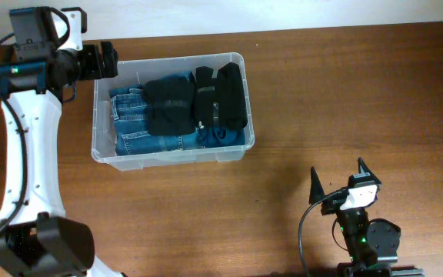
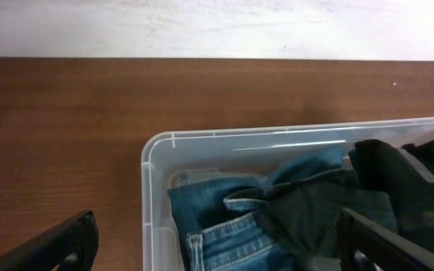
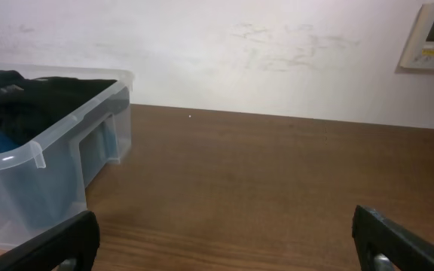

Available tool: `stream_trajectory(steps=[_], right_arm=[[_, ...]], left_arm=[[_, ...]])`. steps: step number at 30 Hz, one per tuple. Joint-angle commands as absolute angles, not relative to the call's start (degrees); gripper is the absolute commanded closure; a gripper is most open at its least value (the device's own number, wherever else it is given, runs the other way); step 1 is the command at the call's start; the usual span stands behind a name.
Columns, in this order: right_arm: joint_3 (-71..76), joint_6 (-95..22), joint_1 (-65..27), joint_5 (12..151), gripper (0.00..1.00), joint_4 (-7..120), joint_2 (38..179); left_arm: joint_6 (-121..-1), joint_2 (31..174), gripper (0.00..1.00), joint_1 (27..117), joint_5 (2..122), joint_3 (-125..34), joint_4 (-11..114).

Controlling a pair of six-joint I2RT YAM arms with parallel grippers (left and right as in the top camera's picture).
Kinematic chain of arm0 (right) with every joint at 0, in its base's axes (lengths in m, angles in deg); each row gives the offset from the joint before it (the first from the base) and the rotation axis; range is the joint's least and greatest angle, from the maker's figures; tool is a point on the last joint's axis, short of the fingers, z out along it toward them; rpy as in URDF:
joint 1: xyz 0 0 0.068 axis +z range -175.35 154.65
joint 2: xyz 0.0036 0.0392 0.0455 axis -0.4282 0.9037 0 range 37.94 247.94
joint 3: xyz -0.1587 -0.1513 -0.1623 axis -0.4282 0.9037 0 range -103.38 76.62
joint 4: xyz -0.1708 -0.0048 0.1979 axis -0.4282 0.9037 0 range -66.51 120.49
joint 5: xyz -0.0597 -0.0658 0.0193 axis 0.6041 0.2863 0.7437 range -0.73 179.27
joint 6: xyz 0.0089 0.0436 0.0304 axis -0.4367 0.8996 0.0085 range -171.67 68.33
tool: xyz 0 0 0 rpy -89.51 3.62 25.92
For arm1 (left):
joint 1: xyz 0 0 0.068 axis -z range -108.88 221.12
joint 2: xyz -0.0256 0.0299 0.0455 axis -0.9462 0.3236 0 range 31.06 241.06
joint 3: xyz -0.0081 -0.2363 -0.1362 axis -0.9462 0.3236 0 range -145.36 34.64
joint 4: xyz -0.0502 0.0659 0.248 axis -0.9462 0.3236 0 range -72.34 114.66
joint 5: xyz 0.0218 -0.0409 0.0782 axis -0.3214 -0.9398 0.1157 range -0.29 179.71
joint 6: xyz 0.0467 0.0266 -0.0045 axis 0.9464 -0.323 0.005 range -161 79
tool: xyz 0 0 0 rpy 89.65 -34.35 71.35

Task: Pack container

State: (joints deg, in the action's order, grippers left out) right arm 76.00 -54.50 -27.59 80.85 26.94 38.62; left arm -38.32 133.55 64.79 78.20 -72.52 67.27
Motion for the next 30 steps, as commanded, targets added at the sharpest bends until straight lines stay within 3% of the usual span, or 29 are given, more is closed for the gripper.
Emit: stream_trajectory(steps=[1, 9, 19, 30], right_arm=[[76.3, -54.5, -27.2, 81.6, 0.01, 27.3, 38.2], [76.3, -54.5, -27.2, 81.6, 0.01, 27.3, 38.2], [76.3, -54.5, -27.2, 81.6, 0.01, 27.3, 38.2], [76.3, -54.5, -27.2, 81.6, 0.01, 27.3, 38.2]], left_arm=[[-37.2, 123.4, 0.01, 65.8, 79.0, -70.0, 66.5], [-37.3, 97.9, 0.01, 69.1, 79.0, -34.4, 34.6], [-37.2, 67.0, 0.01, 69.7, 80.5, 11.0, 4.1], [-37.2, 53.4, 0.01, 69.8, 80.5, 29.1, -7.4]])
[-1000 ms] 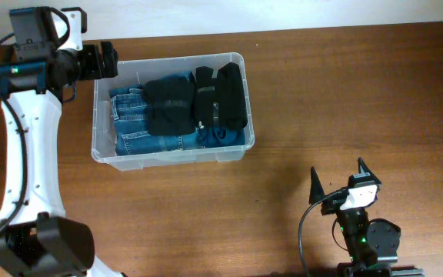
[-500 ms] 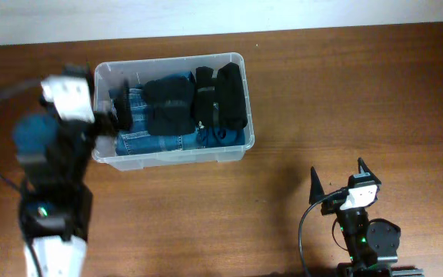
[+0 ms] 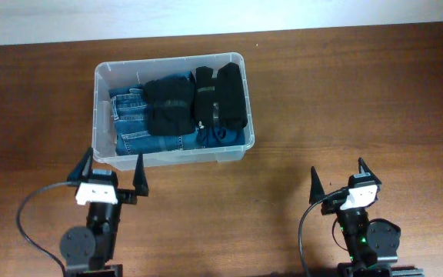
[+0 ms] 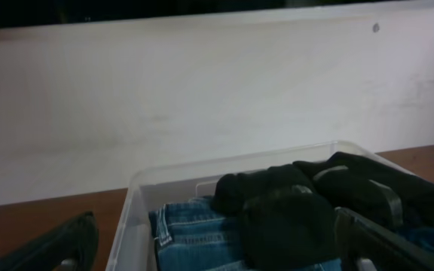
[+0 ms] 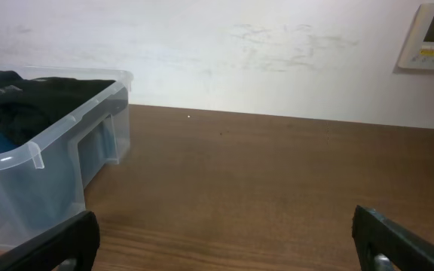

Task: Pack container

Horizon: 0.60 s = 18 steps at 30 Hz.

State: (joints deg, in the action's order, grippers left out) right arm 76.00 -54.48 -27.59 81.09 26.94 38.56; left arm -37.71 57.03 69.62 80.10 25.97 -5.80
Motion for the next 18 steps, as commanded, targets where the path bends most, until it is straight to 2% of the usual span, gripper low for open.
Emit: stream_trajectory(steps=[1, 9, 18], right_arm=[[76.3, -54.5, -27.2, 81.6, 0.01, 27.3, 38.2], [76.3, -54.5, -27.2, 81.6, 0.01, 27.3, 38.2], [76.3, -54.4, -27.2, 81.6, 0.02, 27.3, 38.2]], left_arm=[[-37.2, 52.2, 0.01, 69.8, 80.8, 29.9, -7.4], [-36.2, 43.9, 0.01, 71.9, 85.2, 32.8, -5.2], [-36.1, 36.4, 0.01, 71.8, 86.6, 32.9, 4.4]])
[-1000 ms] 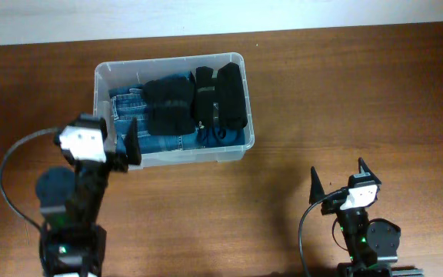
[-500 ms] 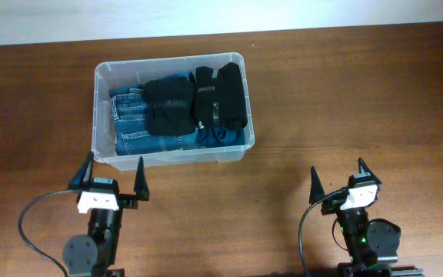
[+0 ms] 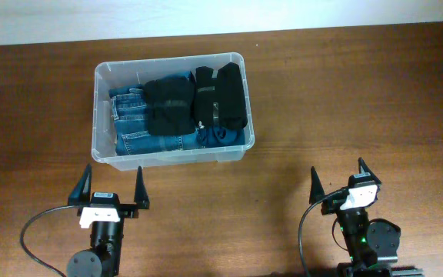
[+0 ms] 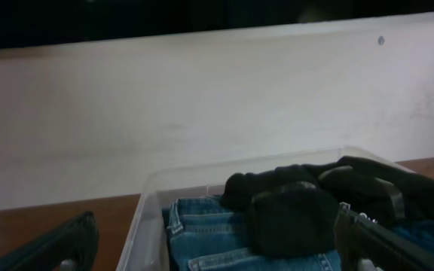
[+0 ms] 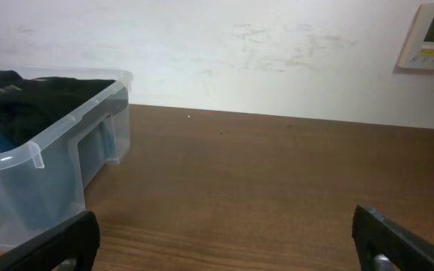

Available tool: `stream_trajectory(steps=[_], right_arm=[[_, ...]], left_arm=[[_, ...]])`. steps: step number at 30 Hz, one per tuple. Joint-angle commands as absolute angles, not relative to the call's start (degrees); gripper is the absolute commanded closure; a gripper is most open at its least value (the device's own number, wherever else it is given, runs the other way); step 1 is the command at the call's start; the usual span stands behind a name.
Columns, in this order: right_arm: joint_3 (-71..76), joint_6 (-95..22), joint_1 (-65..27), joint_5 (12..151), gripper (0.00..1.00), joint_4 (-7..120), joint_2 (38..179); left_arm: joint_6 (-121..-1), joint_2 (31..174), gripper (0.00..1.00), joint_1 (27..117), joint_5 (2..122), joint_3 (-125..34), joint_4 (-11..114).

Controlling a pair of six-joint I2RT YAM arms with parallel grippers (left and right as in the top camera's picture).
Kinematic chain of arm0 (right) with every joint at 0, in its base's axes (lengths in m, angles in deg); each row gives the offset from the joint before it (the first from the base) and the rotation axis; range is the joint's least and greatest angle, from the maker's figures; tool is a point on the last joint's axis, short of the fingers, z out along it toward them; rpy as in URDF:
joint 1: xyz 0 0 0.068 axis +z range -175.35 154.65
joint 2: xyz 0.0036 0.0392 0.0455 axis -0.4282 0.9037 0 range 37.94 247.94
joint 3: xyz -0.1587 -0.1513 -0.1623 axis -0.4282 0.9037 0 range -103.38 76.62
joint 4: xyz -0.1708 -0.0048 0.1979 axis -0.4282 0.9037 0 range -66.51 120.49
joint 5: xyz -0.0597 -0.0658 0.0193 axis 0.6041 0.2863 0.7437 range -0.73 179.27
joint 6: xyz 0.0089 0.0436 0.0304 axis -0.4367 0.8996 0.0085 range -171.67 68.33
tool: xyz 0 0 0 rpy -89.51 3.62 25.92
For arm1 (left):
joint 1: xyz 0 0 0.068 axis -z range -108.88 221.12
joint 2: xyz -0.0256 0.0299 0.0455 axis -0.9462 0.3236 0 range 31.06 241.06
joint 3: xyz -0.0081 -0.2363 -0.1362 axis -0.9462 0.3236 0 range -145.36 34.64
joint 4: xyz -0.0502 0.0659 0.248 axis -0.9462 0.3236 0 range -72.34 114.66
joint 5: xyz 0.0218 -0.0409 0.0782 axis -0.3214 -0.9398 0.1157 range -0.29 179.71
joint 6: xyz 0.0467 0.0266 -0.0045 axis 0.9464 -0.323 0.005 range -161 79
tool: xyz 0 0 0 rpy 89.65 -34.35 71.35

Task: Pack container

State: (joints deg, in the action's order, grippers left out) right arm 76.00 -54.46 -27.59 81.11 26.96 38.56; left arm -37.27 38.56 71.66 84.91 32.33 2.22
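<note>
A clear plastic container [image 3: 98, 115] sits at the back left of the table, holding folded blue jeans [image 3: 141, 123] and black garments [image 3: 198, 100]. My left gripper [image 3: 110, 188] rests open near the front edge, just in front of the container, with nothing between its fingers. In the left wrist view the container [image 4: 145, 218] and jeans [image 4: 209, 237] fill the lower frame. My right gripper [image 3: 337, 181] stands open at the front right, empty, and sees the container's corner [image 5: 21, 165] to its left.
Bare brown wooden table [image 3: 344, 100] spreads to the right of the container. A white wall [image 5: 239, 53] runs along the far edge, with a wall panel [image 5: 432, 34] at the right.
My left arm has settled slightly lower and nearer the front edge. Its wrist view has shifted a little. The right arm and the container's contents are unchanged.
At first my left arm was stretched up to the container's back left corner, gripper open. Then it was folded back at the front left of the table, open, facing the container. It now rests there. The right arm stayed parked throughout.
</note>
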Motion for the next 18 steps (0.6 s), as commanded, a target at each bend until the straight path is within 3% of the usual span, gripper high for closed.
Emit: stream_trajectory(steps=[1, 18], right_arm=[[76.3, -54.5, -27.2, 81.6, 0.01, 27.3, 38.2], [76.3, -54.4, -27.2, 81.6, 0.01, 27.3, 38.2]], left_arm=[[-36.1, 35.9, 0.01, 71.8, 86.6, 32.9, 5.2], [-36.2, 31.4, 0.01, 71.8, 87.3, 34.1, 22.2]])
